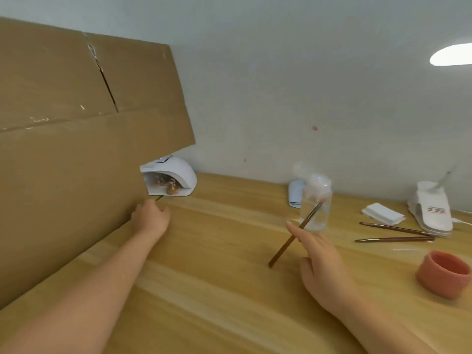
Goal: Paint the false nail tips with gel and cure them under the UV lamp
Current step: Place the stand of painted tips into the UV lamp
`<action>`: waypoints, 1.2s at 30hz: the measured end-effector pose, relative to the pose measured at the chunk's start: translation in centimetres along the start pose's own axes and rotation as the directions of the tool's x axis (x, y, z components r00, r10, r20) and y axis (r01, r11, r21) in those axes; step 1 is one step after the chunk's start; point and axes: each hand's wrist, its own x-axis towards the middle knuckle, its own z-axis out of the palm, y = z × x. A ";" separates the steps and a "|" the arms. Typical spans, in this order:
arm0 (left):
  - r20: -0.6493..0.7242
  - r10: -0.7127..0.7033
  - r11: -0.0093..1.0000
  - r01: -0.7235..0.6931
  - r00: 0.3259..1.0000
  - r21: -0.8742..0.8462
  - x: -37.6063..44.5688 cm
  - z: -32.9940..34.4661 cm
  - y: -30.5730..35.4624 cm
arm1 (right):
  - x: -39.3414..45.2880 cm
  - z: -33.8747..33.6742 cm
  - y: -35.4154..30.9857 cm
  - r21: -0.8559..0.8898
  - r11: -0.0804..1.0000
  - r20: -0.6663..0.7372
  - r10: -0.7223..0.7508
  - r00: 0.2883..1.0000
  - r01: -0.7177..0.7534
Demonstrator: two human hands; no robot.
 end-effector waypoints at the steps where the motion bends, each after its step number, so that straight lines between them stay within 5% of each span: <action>1: -0.013 0.005 1.000 -0.005 1.000 0.012 1.0 0.2 -0.1 | -0.1 0.0 0.1 -0.019 1.000 -0.010 -0.011 1.000 0.011; 8: -0.060 0.139 0.990 -0.137 0.988 0.036 4.6 2.7 2.1 | 0.3 0.4 -0.4 -0.127 0.992 -0.014 -0.009 1.000 0.007; 23: -0.088 -0.039 0.997 0.033 0.995 -0.077 4.4 2.6 1.7 | 0.4 1.0 0.3 -0.069 0.998 0.003 0.002 1.000 -0.002; 30: -0.075 -0.067 0.971 0.048 0.995 -0.234 -0.7 -1.2 -1.5 | 0.3 1.2 0.5 -0.044 0.999 -0.031 -0.007 0.999 0.005; 36: -0.047 -0.017 0.839 -0.011 0.999 -0.544 -6.9 -4.3 -0.5 | -0.7 -1.1 -0.9 -0.045 0.998 -0.054 -0.046 0.998 0.043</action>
